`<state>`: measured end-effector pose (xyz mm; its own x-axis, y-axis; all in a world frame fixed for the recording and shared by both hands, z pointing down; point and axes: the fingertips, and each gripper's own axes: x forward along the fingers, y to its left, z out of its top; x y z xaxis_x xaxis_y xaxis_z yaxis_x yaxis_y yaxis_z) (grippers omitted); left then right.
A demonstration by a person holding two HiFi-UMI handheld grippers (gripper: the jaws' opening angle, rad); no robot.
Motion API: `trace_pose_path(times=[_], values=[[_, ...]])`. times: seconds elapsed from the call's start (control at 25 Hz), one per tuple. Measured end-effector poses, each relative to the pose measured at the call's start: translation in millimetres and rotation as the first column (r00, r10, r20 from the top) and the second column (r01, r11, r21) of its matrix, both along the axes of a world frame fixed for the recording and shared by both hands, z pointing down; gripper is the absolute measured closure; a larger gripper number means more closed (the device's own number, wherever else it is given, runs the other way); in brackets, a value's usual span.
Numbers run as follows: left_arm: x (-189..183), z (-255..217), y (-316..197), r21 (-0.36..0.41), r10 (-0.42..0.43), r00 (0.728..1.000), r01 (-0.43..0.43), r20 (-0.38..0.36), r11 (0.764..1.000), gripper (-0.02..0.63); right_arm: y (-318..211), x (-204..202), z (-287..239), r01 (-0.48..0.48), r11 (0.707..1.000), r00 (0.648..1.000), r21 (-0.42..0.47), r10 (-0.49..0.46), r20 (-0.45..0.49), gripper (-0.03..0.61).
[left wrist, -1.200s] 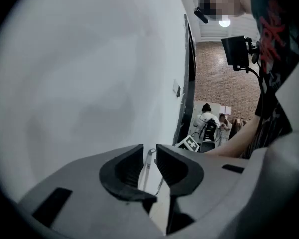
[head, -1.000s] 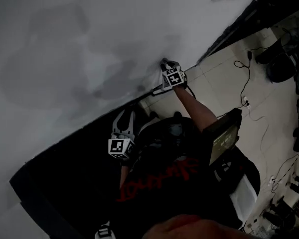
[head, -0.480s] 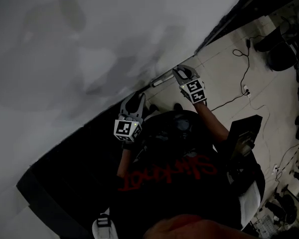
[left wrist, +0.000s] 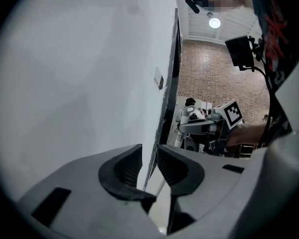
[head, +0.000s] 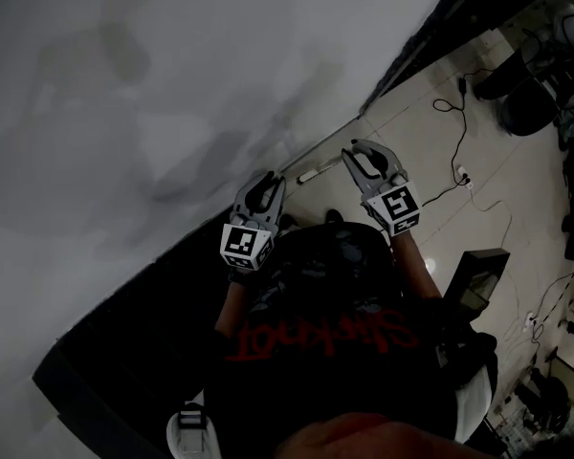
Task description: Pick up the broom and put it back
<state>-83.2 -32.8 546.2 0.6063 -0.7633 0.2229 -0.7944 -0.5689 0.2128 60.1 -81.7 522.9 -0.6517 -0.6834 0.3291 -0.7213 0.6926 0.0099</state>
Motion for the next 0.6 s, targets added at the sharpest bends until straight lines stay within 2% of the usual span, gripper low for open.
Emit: trace_pose_path(times=[0.36,0.6], values=[[8.8,-17.5,-4.2,0.023,0.015,0.999,-0.014,-0.041,1.0,0.532,11.1,17.4,-14.3,-0.005,1.0,1.0,-0.003,0.005,-0.008,0.477],[11.2,-16.4,0.3,0.006,0.018,0.999,-0.018,-0.042,1.0,0.532,17.7,21.4,34.0,0.018,0.997,0.999,-0.074,-0.022,-0.048,0.477]])
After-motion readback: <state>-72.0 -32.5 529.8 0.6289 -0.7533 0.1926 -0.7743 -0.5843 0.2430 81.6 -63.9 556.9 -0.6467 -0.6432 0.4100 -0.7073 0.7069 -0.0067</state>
